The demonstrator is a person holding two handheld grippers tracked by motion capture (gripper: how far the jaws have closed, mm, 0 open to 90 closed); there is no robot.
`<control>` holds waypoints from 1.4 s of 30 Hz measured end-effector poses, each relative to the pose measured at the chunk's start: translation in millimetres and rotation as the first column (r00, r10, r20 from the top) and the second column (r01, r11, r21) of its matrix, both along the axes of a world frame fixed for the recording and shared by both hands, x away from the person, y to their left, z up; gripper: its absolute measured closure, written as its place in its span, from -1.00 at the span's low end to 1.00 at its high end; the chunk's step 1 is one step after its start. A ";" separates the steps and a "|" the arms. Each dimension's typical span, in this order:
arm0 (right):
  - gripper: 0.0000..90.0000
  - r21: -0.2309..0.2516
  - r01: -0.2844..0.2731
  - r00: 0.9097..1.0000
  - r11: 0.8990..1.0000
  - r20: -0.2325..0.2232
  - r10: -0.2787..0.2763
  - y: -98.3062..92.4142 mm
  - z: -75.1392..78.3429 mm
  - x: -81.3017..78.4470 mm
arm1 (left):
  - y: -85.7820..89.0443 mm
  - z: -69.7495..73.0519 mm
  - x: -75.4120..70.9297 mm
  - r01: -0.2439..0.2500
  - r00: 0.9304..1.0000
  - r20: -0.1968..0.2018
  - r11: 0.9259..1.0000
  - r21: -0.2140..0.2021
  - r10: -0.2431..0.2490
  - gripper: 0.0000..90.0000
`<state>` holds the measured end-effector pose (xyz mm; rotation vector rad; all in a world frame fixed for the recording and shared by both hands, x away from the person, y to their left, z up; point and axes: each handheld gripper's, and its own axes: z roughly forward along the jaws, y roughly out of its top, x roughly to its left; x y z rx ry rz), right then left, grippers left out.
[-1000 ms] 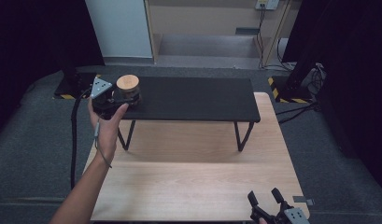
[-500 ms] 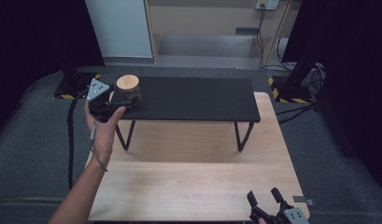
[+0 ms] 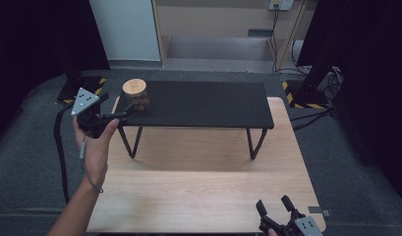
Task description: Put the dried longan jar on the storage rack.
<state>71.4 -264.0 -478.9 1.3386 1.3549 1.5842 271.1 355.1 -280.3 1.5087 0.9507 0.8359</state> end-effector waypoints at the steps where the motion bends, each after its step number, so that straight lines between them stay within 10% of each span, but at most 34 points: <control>1: -0.85 0.001 -0.002 1.000 1.000 -0.001 0.002 0.2 0.0 0.3 | 0.9 -0.4 -3.9 -0.003 1.000 -0.001 1.000 0.005 0.003 -0.93; 11: -0.86 -0.006 -0.020 1.000 1.000 -0.003 0.020 2.2 0.7 4.6 | 9.3 -15.4 -39.6 -0.009 1.000 -0.001 1.000 0.021 0.009 -0.94; 31: -0.86 -0.015 -0.042 0.999 0.999 -0.005 0.042 6.8 2.9 10.6 | 18.3 -76.7 -108.2 -0.037 0.998 -0.045 0.996 -0.082 0.034 -0.93; 42: -0.86 -0.021 -0.049 0.999 0.999 -0.005 0.049 7.3 5.0 12.1 | 12.8 -113.0 -129.2 -0.100 0.991 -0.092 0.994 -0.044 0.095 -0.94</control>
